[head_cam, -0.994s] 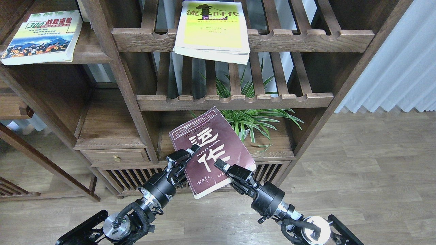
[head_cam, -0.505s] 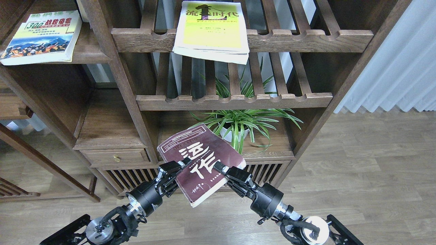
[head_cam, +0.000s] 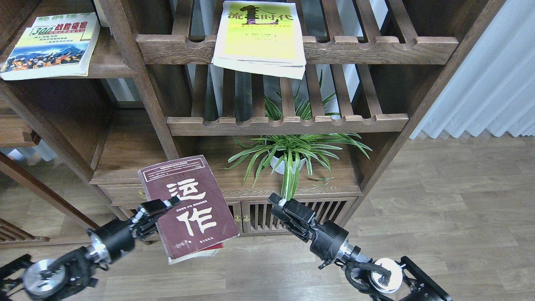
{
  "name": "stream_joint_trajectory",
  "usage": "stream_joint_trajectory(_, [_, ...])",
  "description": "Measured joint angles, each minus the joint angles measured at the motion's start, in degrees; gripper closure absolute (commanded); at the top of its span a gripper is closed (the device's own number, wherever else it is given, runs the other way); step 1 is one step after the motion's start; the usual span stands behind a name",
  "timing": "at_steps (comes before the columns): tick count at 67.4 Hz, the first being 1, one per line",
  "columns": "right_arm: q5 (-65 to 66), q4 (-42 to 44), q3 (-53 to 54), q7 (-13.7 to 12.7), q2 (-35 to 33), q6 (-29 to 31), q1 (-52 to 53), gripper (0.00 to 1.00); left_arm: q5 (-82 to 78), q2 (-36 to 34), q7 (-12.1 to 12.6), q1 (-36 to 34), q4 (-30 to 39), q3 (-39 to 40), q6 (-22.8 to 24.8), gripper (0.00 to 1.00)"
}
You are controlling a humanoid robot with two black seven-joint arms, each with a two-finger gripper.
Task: Organize books on shelf
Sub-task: 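Carry the maroon book with the left gripper up to the high shelf, then place the maroon book on the colourful book and release with left gripper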
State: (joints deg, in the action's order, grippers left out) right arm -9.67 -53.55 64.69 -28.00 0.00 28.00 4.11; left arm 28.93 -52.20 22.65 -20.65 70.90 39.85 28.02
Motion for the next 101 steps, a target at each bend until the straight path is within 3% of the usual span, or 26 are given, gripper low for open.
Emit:
stream_joint_trajectory(29, [0.00, 0.35, 0.00, 0.00, 0.00, 0.00, 0.21, 0.24, -0.90, -22.92, -0.11, -9.49, 12.80, 0.35, 0.00, 0.98])
stream_joint_trajectory(55, [0.00, 0.29, 0.00, 0.00, 0.00, 0.00, 0.59, 0.24, -1.08, -34.91, 0.00, -25.16, 16.14, 0.09, -0.01, 0.98])
stream_joint_trajectory(82, [-0.03, 0.16, 0.09, 0.00, 0.00, 0.00, 0.55, 0.24, -2.74, -33.96, 2.03, -33.15, 6.09, -0.04, -0.03, 0.98])
stream_joint_trajectory(101, [-0.16, -0.06, 0.17, 0.01, 0.01, 0.00, 0.39, 0.23, -7.10, -22.30, 3.86, -39.98, -6.46, -0.05, -0.03, 0.98])
